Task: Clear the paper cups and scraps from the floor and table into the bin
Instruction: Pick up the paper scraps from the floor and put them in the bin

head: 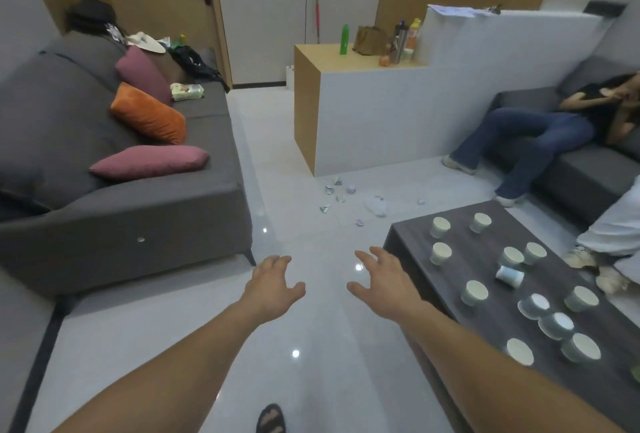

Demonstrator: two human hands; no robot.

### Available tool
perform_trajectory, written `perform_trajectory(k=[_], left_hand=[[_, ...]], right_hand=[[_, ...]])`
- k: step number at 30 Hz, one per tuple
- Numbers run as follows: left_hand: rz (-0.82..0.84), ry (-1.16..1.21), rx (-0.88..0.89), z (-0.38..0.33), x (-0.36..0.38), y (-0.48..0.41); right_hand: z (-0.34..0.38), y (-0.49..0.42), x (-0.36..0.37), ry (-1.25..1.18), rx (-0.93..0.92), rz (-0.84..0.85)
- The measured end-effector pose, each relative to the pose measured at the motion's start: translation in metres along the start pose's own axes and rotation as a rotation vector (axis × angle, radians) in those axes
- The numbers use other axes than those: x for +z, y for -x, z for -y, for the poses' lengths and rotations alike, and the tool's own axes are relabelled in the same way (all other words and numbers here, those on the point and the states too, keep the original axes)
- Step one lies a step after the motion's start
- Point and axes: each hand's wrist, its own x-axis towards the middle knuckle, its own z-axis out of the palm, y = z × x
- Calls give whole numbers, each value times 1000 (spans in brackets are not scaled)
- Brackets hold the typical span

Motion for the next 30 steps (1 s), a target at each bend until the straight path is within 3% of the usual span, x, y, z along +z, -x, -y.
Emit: perform_trajectory(k=[12, 24, 30], left_hand=[[69, -94, 100, -56, -57, -256], [58, -85, 79, -183, -60, -507], [106, -33, 43, -212, -57, -616]], right_hand=[[-52, -222, -46, -73, 145, -22], [-171, -477, -131, -63, 75, 11], [-211, -581, -151, -77, 102, 60]])
